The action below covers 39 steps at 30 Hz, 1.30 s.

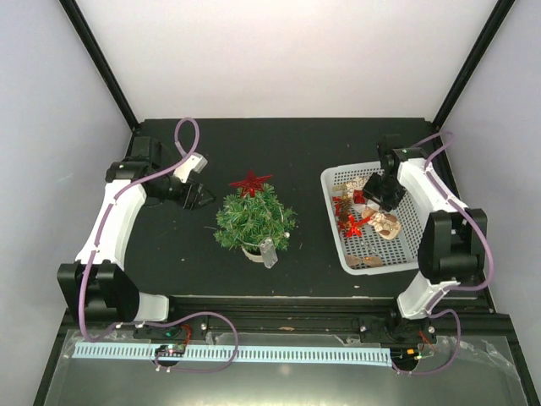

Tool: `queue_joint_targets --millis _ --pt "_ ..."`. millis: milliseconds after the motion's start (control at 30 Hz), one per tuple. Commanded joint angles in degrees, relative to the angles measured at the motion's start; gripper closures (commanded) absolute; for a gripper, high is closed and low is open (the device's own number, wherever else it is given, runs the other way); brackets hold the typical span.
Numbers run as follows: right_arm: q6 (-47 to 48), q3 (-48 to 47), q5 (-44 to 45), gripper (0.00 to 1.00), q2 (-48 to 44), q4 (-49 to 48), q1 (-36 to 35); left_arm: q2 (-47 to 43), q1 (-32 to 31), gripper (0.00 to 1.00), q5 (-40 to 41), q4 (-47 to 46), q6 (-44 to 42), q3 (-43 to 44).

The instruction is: Decorate the small christmas tree

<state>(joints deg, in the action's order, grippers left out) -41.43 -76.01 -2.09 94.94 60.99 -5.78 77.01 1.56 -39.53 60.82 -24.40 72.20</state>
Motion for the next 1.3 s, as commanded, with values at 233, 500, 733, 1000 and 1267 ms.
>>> queue_joint_targets --millis 233,500,733,1000,1267 --pt "6.2 -4.4 -3.1 0.36 6.8 -8.4 0.9 -1.1 0.5 0.38 -2.0 -0.4 0.7 0.7" --pt "12.5 -4.3 -11.8 0.34 10.4 -12.6 0.9 -1.1 0.5 0.38 -2.3 0.1 -0.3 1.0" --pt "18.5 -4.1 -10.1 0.35 13.1 -10.9 0.9 -1.4 0.5 0.38 -3.0 0.3 -1.8 0.5" --pt "17.8 -4.3 -8.1 0.42 13.9 -11.3 0.8 -2.6 0.5 0.38 -3.7 1.0 -2.8 -0.2" --pt "16.6 -4.2 -6.0 0.58 13.4 -11.2 0.9 -3.2 0.5 0.38 -4.0 1.3 -3.0 -0.6"
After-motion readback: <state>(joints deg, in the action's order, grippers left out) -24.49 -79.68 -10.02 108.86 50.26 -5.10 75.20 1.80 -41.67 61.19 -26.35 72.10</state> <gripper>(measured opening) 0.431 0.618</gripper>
